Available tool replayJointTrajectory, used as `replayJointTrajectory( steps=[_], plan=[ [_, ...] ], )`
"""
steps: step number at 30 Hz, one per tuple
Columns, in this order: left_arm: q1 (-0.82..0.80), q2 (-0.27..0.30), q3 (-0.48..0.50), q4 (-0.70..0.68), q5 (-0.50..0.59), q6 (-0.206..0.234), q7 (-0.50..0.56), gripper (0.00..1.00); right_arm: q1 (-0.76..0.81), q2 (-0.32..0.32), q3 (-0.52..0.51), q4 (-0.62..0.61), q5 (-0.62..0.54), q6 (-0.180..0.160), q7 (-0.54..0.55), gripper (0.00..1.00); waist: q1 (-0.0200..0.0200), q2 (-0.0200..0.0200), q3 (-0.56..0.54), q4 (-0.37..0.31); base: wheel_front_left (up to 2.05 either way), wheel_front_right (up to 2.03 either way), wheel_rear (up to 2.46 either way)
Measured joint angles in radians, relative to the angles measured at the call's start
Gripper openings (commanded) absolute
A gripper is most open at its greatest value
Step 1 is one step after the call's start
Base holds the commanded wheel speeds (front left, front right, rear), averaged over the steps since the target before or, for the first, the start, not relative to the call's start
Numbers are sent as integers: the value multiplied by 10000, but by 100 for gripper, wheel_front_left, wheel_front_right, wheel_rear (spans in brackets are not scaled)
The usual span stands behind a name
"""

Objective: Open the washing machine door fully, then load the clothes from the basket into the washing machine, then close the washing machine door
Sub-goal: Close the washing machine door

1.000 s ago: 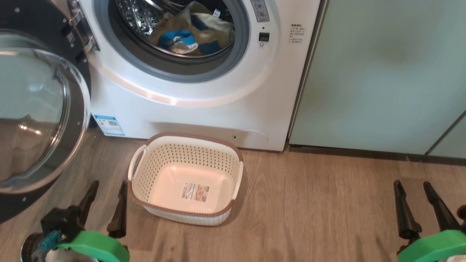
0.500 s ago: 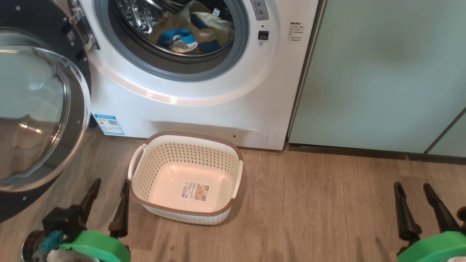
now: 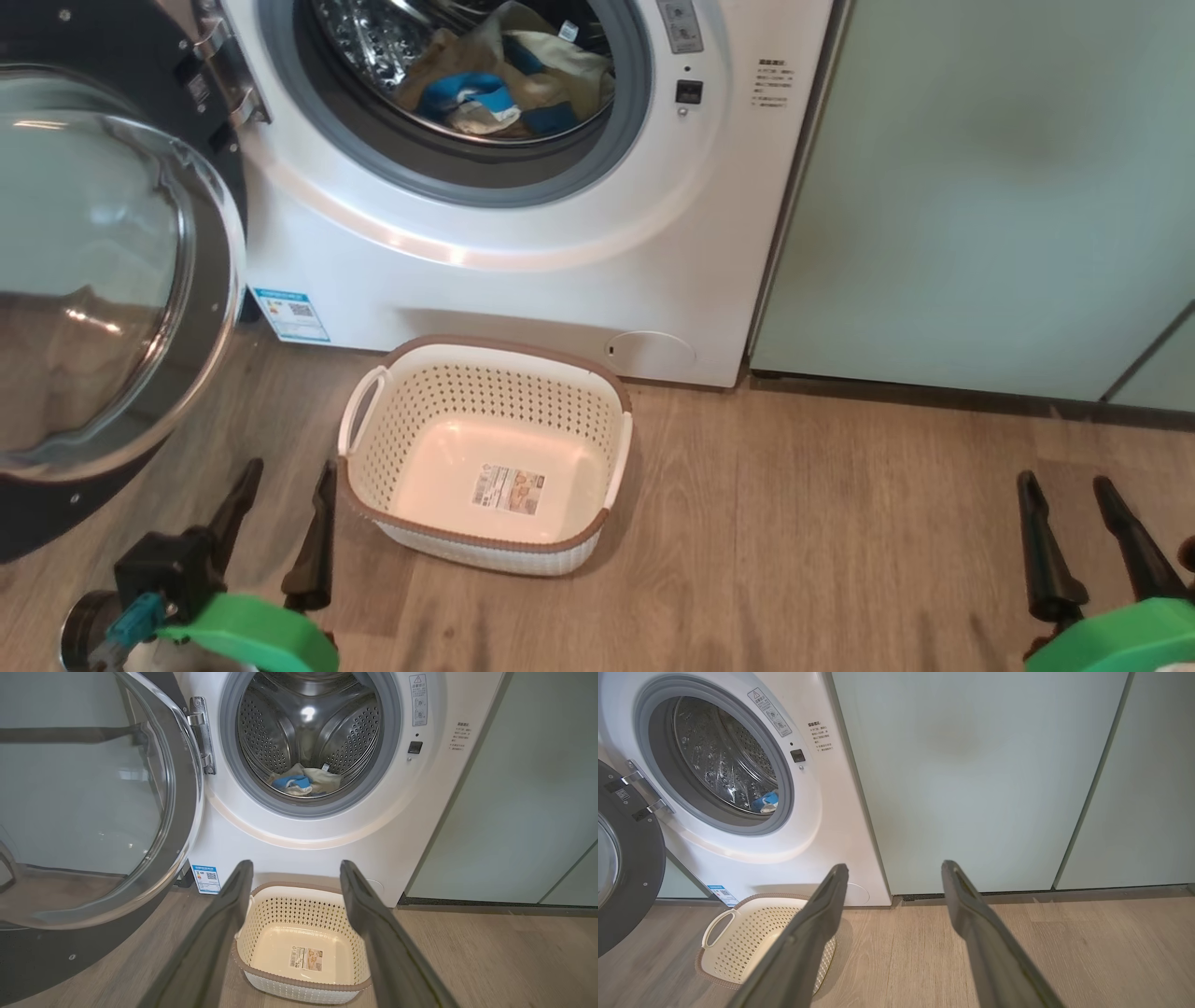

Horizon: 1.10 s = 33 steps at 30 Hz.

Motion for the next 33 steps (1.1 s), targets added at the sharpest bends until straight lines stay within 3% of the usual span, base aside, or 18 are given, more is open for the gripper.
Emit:
replayJointTrajectory(
  steps=[15, 33],
  plan=[
    [-52, -2, -150, 6, 8, 12, 15, 100, 99, 0, -148, -4, -65, 0, 19, 100, 0, 0, -77, 1364, 0, 0, 0],
    [-9, 196, -128, -13, 13, 92, 144, 100, 250, -15, 215, 380, 33, 0, 42, 100, -1, 0, -562, 4341, 0, 0, 0]
  ],
)
